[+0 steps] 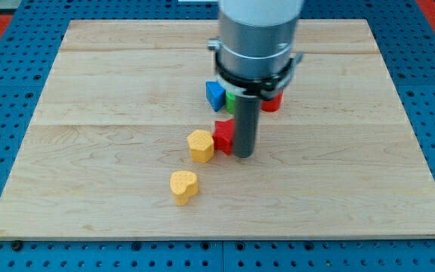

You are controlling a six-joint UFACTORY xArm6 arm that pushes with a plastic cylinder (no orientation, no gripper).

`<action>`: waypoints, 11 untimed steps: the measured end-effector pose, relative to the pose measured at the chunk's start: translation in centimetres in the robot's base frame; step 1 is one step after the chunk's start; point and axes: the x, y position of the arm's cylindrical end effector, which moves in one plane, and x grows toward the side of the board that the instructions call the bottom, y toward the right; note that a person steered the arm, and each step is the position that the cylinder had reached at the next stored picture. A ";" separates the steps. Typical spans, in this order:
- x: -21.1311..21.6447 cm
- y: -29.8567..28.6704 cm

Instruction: Push red star towards group of blocks

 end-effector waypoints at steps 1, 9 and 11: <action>1.1 -2.3; -2.5 -0.5; -2.5 2.9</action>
